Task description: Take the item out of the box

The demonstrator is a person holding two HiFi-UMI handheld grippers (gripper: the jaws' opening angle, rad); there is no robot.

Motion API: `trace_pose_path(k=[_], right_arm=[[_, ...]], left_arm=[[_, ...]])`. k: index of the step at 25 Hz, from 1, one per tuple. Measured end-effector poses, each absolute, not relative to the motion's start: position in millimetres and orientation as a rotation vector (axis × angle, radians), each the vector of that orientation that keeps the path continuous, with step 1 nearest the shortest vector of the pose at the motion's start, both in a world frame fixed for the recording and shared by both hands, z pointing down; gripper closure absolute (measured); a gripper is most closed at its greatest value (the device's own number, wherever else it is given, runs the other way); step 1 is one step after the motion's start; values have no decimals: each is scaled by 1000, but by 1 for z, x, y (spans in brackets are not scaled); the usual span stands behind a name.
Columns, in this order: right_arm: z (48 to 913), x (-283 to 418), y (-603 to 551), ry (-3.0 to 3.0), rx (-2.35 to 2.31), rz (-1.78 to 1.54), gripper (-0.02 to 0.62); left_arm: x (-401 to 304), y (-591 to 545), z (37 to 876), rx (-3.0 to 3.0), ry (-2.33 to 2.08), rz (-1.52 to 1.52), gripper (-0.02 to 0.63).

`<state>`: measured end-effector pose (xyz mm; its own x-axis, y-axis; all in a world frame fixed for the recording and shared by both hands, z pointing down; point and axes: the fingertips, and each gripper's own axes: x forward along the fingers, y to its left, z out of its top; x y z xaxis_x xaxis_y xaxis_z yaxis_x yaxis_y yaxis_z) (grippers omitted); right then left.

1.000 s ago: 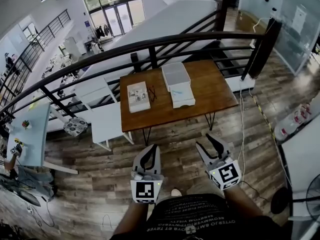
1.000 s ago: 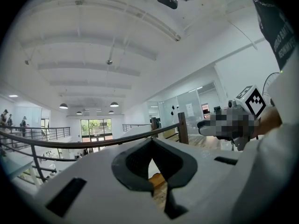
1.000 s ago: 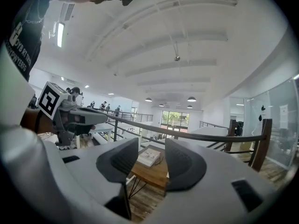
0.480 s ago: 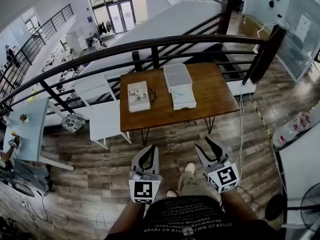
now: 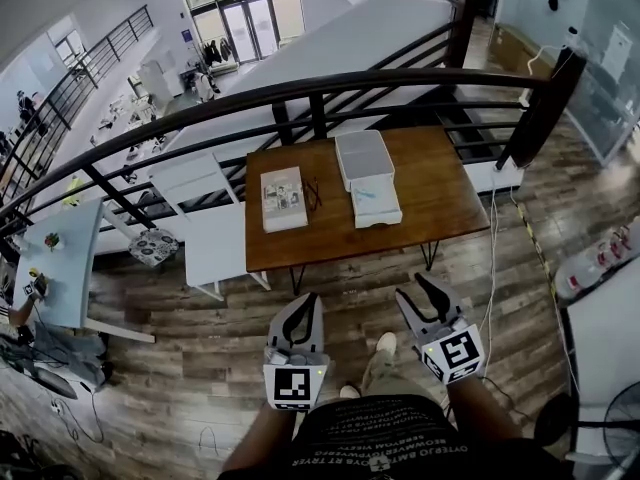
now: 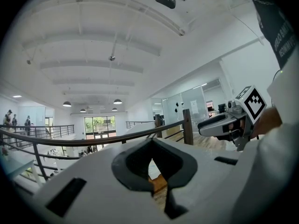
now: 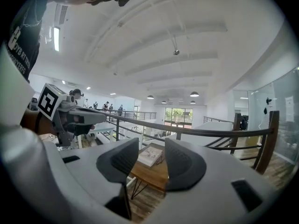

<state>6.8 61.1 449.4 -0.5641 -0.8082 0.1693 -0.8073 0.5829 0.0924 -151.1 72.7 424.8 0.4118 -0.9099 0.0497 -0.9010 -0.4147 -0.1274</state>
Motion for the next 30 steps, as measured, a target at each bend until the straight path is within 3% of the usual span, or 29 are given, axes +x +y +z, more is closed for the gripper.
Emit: trace_pose_path(k=[30], right_arm=[[464, 54, -89, -2607, 1242, 62, 457]], left_arm=[[-90, -81, 436, -2587, 1645, -282, 600]])
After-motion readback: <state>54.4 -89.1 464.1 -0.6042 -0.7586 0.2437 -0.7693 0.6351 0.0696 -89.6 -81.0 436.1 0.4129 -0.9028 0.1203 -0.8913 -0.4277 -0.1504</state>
